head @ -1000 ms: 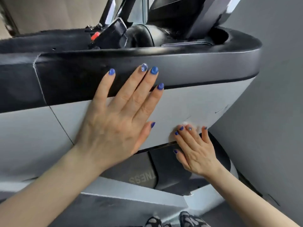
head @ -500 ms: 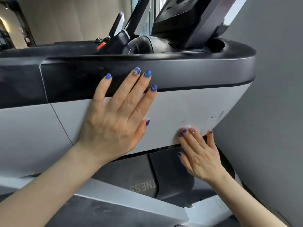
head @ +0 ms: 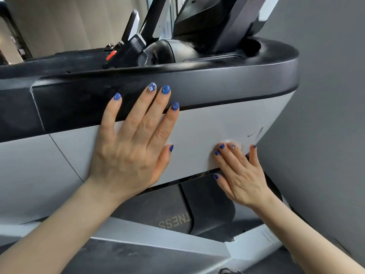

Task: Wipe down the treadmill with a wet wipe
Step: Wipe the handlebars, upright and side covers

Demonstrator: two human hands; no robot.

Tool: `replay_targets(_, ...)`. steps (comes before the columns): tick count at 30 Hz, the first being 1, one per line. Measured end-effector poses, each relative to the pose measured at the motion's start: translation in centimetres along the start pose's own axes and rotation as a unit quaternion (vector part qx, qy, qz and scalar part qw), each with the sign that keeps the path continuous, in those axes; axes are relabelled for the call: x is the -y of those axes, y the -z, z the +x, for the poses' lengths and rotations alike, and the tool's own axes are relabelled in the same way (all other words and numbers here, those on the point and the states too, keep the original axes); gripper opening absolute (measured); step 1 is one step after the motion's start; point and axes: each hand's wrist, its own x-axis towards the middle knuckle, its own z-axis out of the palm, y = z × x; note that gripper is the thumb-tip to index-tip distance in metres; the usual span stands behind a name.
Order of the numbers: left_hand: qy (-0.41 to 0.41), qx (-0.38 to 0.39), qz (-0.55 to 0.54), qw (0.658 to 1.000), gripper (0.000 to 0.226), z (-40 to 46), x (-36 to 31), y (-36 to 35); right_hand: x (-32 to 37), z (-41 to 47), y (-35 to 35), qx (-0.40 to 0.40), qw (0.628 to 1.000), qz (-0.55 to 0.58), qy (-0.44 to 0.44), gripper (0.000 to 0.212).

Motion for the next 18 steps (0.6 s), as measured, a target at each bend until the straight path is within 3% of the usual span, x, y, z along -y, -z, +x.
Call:
replay_targets(5, -0.004, 0.010, -0.001, 1.000, 0.065, 0.0, 0.0, 0.2, 1.2, 7.0, 1.9, -0.067, 0.996, 0.056, -0.020, 0.066)
replay_targets(11, -0.004, 0.013, -0.014, 1.000, 0.065, 0.2, 0.2, 0.7, -0.5, 6.4, 2.9, -0.047, 0.999, 0.017, -0.001, 0.065)
replay_targets(18, 0.038, 0.008, -0.066, 0.997, 0.065, 0.4, 0.8, 2.1, 0.2, 13.4, 6.3, -0.068, 0.993, 0.093, -0.015, 0.061)
